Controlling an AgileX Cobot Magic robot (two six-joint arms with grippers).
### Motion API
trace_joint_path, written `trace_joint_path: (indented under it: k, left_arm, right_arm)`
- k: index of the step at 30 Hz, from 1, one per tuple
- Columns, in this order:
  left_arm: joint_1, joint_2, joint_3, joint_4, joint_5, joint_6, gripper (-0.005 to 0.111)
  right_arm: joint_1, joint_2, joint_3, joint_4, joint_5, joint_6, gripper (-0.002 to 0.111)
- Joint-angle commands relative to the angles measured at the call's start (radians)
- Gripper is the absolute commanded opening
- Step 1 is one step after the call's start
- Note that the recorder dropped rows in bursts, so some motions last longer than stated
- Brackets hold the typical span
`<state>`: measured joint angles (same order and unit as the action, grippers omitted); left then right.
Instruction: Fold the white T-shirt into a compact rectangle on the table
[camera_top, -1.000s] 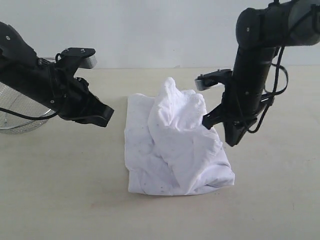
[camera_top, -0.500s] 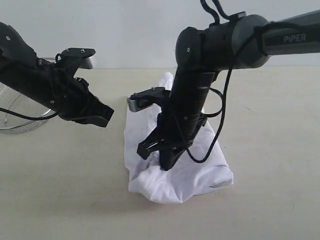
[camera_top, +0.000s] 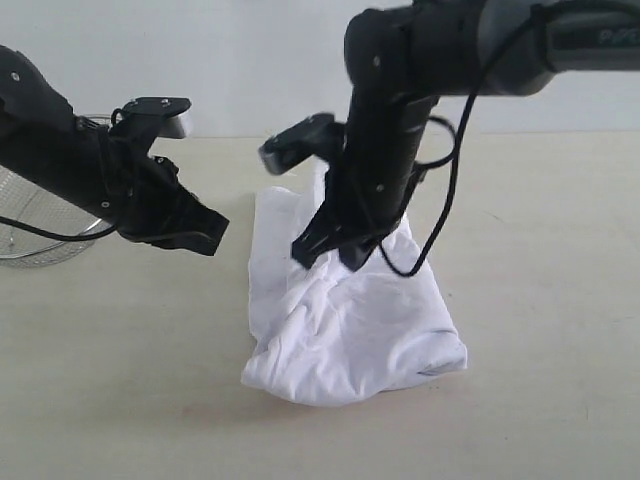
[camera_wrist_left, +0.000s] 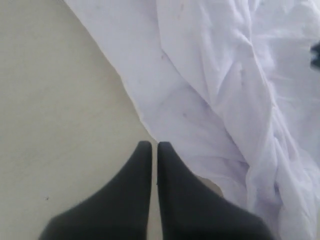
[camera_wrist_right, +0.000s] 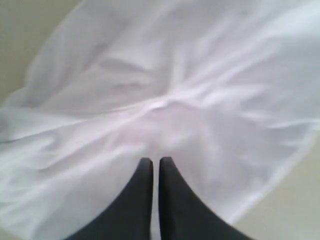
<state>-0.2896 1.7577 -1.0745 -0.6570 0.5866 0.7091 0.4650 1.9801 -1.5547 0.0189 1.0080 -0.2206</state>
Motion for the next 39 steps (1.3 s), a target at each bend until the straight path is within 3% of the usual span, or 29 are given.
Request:
trace_joint_path:
  k: [1,8,15,23,33,39]
  left_arm:
    - [-0.001,-0.007,0.005,-0.095,0.017,0.078,0.004]
    - [-0.036,-0.007,0.005,-0.173,0.018,0.145,0.004]
    - [-0.021,-0.007,0.005,-0.102,0.001,0.079,0.004]
    - [-0.012,-0.007,0.005,-0.084,-0.005,0.068,0.004]
    - [-0.012,-0.007,0.005,-0.079,-0.015,0.068,0.004]
    - [-0.012,-0.007,0.005,-0.099,-0.027,0.09,0.004]
  right_arm:
    - [-0.109,-0.018,-0.011,-0.162,-0.057,0.091,0.0]
    - [-0.189,0.048,-0.011,0.009,-0.1,0.011,0.0]
    - [-0.164,0.126,-0.018,0.183,-0.215,-0.047,0.0]
    - [-0.101,0.246,-0.176,0.365,-0.242,-0.147,0.0]
    - [-0.012,0.268,-0.351,0.348,-0.207,-0.181,0.0]
    - [-0.037,0.257,-0.354,0.083,-0.086,-0.01,0.0]
